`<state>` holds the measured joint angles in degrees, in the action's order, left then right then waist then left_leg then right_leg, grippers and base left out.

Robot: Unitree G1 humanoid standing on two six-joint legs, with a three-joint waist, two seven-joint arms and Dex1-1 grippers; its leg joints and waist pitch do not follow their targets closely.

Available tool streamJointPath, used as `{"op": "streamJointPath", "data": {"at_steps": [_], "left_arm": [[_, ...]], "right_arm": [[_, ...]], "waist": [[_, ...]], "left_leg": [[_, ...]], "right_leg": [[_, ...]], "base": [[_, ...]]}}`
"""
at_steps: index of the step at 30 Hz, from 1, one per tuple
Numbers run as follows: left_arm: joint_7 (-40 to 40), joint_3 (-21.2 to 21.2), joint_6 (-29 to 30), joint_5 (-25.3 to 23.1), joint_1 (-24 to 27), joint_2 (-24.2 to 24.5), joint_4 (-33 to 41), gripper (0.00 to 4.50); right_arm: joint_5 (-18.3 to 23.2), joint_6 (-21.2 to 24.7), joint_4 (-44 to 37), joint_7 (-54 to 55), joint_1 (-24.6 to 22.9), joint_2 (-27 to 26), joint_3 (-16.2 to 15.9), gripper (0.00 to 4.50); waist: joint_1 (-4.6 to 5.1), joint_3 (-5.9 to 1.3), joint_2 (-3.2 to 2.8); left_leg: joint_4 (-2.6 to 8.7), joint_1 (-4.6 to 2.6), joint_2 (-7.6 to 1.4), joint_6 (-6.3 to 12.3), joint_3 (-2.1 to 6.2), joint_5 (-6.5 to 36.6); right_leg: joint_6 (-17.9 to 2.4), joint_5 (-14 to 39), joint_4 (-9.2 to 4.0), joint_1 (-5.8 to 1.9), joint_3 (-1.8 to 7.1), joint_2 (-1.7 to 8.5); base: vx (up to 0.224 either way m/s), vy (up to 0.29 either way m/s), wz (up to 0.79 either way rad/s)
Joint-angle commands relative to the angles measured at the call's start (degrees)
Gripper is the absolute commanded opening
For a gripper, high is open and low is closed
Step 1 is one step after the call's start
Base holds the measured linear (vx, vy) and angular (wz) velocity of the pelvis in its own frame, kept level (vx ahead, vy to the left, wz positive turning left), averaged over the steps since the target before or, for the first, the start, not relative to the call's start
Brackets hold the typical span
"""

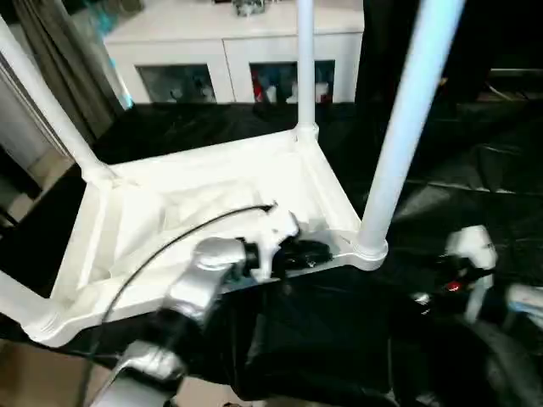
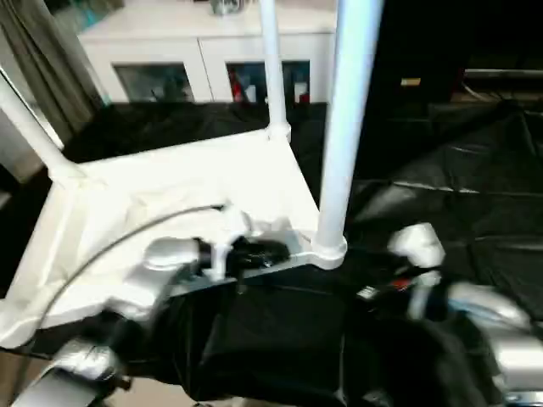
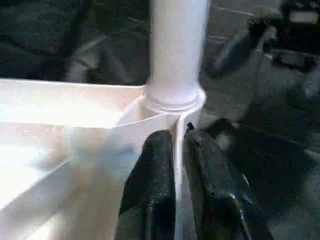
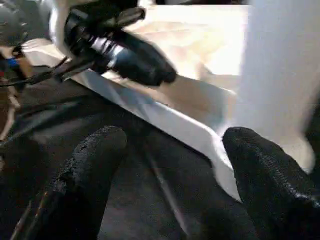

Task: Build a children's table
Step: Rotate leg to tighten

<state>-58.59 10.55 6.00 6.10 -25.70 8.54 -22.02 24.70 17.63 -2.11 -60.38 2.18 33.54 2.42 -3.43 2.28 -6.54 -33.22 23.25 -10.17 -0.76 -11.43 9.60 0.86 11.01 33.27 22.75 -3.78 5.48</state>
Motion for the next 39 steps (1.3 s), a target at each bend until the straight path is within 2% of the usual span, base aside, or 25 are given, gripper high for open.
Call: {"op": "streamJointPath", "data": {"at_steps": [1,2,3,4,5,6,7,8,10,12,13,14,15,16,19,20,21,22,23,27,30,32,34,37,39], "left_arm": [[-0.34,-2.69,5.25,2.89,3.80,2.81,8.84,1.03],[-0.30,-3.64,7.46,3.91,5.66,3.95,12.52,1.31],[-0.38,-4.73,9.67,4.66,8.04,5.77,16.51,1.31],[-0.68,-5.73,11.79,5.39,10.40,7.60,20.04,1.40],[-1.11,-6.70,14.26,6.58,13.37,9.99,24.09,1.44],[-1.11,-6.70,14.26,6.58,13.37,9.99,24.09,1.44],[-2.04,-8.25,18.29,8.64,18.10,13.60,29.80,1.51],[-2.27,-8.71,19.77,9.34,19.60,14.69,31.67,1.66],[-2.70,-9.48,21.32,9.98,21.74,16.09,33.79,1.83],[-3.12,-12.15,24.64,11.42,26.97,18.82,38.12,1.87],[-2.83,-16.01,27.70,12.56,33.30,21.29,42.44,1.96],[-2.83,-16.01,27.70,12.56,33.30,21.29,42.44,1.96],[-2.52,-17.42,28.42,12.69,35.44,21.86,43.69,2.22],[-1.12,-19.49,28.57,12.33,38.28,22.09,45.00,2.26],[2.17,-21.27,27.24,10.73,40.48,21.53,45.05,2.44],[3.75,-22.00,26.36,9.96,41.53,21.16,44.86,2.61],[4.86,-22.47,26.06,9.65,42.29,21.02,44.96,2.70],[6.60,-22.80,25.17,8.58,42.63,20.72,44.48,2.70],[7.14,-22.94,24.78,8.23,42.62,20.53,44.16,2.70],[13.23,-24.63,21.43,5.56,42.42,18.90,41.34,3.13],[14.17,-25.01,20.67,5.38,42.31,18.50,40.77,3.25],[14.81,-24.87,20.03,5.25,42.16,18.35,40.30,3.57],[15.90,-24.58,18.91,5.04,41.80,17.85,39.44,3.64],[17.31,-23.99,16.94,4.47,41.30,17.08,38.02,3.93],[17.48,-23.94,16.69,4.55,41.23,16.97,37.86,4.05]], "right_arm": [[-0.13,0.68,-1.36,0.42,0.77,-2.26,-2.36,3.64],[-0.43,0.69,-1.30,0.78,1.32,-3.32,-3.26,3.64],[-0.82,0.57,-1.01,1.23,2.08,-4.71,-4.38,3.64],[-1.65,-0.19,-0.12,2.16,2.97,-6.26,-5.17,3.64],[-2.31,-0.46,0.92,3.73,4.04,-8.05,-5.81,3.64],[-2.31,-0.46,0.92,3.73,4.04,-8.05,-5.81,3.64],[-3.85,-1.31,3.20,7.30,5.97,-11.13,-6.39,3.64],[-4.17,-1.38,3.80,8.55,6.51,-11.94,-6.52,3.64],[-4.67,-1.58,4.62,10.10,7.22,-13.05,-6.76,3.64],[-6.25,-2.74,7.28,14.23,9.11,-16.08,-7.03,3.64],[-8.65,-4.90,11.43,21.00,11.75,-20.36,-6.53,3.64],[-8.65,-4.90,11.43,21.00,11.75,-20.36,-6.53,3.64],[-9.54,-5.77,12.99,23.93,12.69,-21.94,-6.08,3.64],[-8.58,-5.48,15.12,27.46,14.04,-24.85,-4.57,3.64],[-8.04,-6.37,17.67,32.20,15.65,-27.91,-2.51,3.64],[-7.74,-7.32,19.39,35.41,16.79,-29.45,-0.92,3.64],[-7.56,-8.05,20.65,37.62,17.61,-30.50,0.17,3.64],[-6.83,-8.69,22.41,39.75,18.76,-31.37,1.73,3.64],[-6.68,-9.03,23.10,40.46,19.18,-31.49,2.24,3.64],[-5.30,-14.15,33.18,47.99,25.28,-31.55,8.55,3.64],[-5.38,-15.98,36.69,49.35,27.59,-30.32,10.43,3.64],[-5.46,-16.77,38.36,49.67,28.67,-29.28,11.33,3.64],[-5.93,-18.04,40.78,49.89,30.04,-27.14,12.22,3.64],[-6.89,-20.46,44.86,50.10,32.07,-23.58,13.15,3.64],[-7.05,-21.05,46.14,50.20,32.66,-22.72,13.40,3.64]], "waist": [[0.16,-2.74,2.50],[0.10,-2.83,2.43],[0.08,-2.84,2.78],[0.08,-2.40,2.52],[0.39,-2.16,2.72],[0.53,-1.84,2.61],[0.48,-1.42,2.81],[0.64,-1.28,2.67],[0.39,-0.89,2.69],[0.30,-0.62,2.81],[0.93,-0.59,3.14],[1.48,-0.44,3.07],[1.59,-0.35,3.14],[1.78,0.05,2.99],[1.29,0.29,2.95],[1.33,0.26,2.93],[1.51,0.31,3.11],[1.42,0.19,3.04],[1.57,0.21,3.02],[1.53,-0.12,2.86],[1.13,-0.57,2.97],[0.80,-0.96,3.22],[0.32,-1.11,3.09],[0.11,-1.24,3.21],[0.06,-1.25,3.35]], "left_leg": [[3.65,-0.49,-3.30,10.08,1.71,7.98],[3.48,-0.84,-3.16,9.72,1.61,8.61],[3.56,-1.07,-3.39,8.76,1.76,9.16],[3.96,-1.21,-3.46,7.77,1.70,10.56],[4.16,-1.22,-3.50,6.47,1.80,11.63],[4.50,-1.14,-3.44,6.14,1.76,12.24],[4.65,-1.76,-3.57,4.60,1.67,13.94],[4.97,-1.62,-3.43,3.40,1.65,14.96],[5.09,-2.55,-3.58,1.65,1.41,17.33],[5.34,-2.24,-3.49,0.76,1.46,17.73],[5.55,-1.70,-3.35,-0.09,1.56,17.44],[5.73,-1.39,-3.21,-0.23,1.60,17.53],[5.69,-2.12,-3.23,-0.70,1.46,19.06],[5.81,-2.13,-3.17,-1.05,1.45,20.37],[5.96,-2.83,-3.34,-2.51,1.46,22.29],[5.98,-2.70,-3.35,-2.69,1.50,21.93],[6.18,-2.13,-3.20,-2.86,1.70,21.38],[6.04,-2.69,-3.19,-2.97,1.52,21.02],[6.03,-2.47,-3.12,-2.92,1.58,20.75],[5.68,-2.66,-2.89,-2.75,1.29,19.33],[5.19,-2.66,-2.79,-1.75,1.08,16.71],[4.84,-2.66,-2.75,-0.60,0.95,14.27],[4.50,-2.63,-2.72,0.60,0.87,12.01],[4.25,-2.76,-2.67,0.68,0.72,12.00],[4.17,-2.46,-2.72,1.01,0.81,12.24]], "right_leg": [[-12.36,11.16,-3.53,-2.12,1.60,3.21],[-12.09,12.06,-3.65,-1.90,1.54,2.98],[-12.59,11.89,-3.31,-1.95,1.76,3.26],[-12.28,13.95,-3.61,-1.57,1.84,2.99],[-12.30,14.23,-3.42,-1.51,1.96,2.94],[-11.91,15.04,-3.79,-1.45,1.99,2.73],[-11.94,15.70,-3.93,-0.85,2.18,2.54],[-12.04,15.95,-3.77,-1.06,2.25,2.47],[-11.86,15.86,-4.11,-0.41,2.60,2.17],[-12.11,14.96,-3.93,-0.59,2.76,2.31],[-12.21,13.44,-3.30,-0.77,2.70,2.44],[-12.24,13.40,-3.26,-0.86,2.70,2.43],[-11.85,14.94,-3.65,-0.52,2.79,2.22],[-11.78,16.22,-3.93,-0.41,3.03,2.30],[-10.78,15.90,-4.00,0.02,3.33,2.02],[-10.84,14.85,-3.79,0.01,3.41,2.06],[-10.44,14.23,-3.60,-0.50,3.40,2.10],[-10.21,12.96,-3.60,-0.13,3.58,1.87],[-10.49,12.19,-3.44,-0.28,3.61,1.94],[-11.00,9.37,-3.25,-0.47,3.61,1.89],[-11.64,6.41,-2.92,-0.79,3.53,1.96],[-11.88,4.31,-2.68,-1.13,3.46,1.88],[-12.38,2.39,-2.43,-1.21,3.35,1.78],[-13.17,2.68,-2.43,-1.24,3.24,1.76],[-13.12,3.57,-2.34,-1.38,3.23,1.90]], "base": [[0.000,0.000,0.00],[0.000,0.000,0.00],[0.000,0.000,0.00],[0.000,0.000,0.00],[0.000,0.000,0.00],[0.000,0.000,0.00],[0.000,0.000,0.00],[0.000,0.000,0.00],[0.000,0.000,0.00],[0.000,0.000,0.00],[0.000,0.000,0.00],[0.000,0.000,0.00],[0.000,0.000,0.00],[0.000,0.000,0.00],[0.000,0.000,0.00],[0.000,0.000,0.00],[0.000,0.000,0.00],[0.000,0.000,0.00],[0.000,0.000,0.00],[0.000,0.000,0.00],[0.000,0.000,0.00],[0.000,0.000,0.00],[0.000,0.000,0.00],[0.000,0.000,0.00],[0.000,0.000,0.00]]}}
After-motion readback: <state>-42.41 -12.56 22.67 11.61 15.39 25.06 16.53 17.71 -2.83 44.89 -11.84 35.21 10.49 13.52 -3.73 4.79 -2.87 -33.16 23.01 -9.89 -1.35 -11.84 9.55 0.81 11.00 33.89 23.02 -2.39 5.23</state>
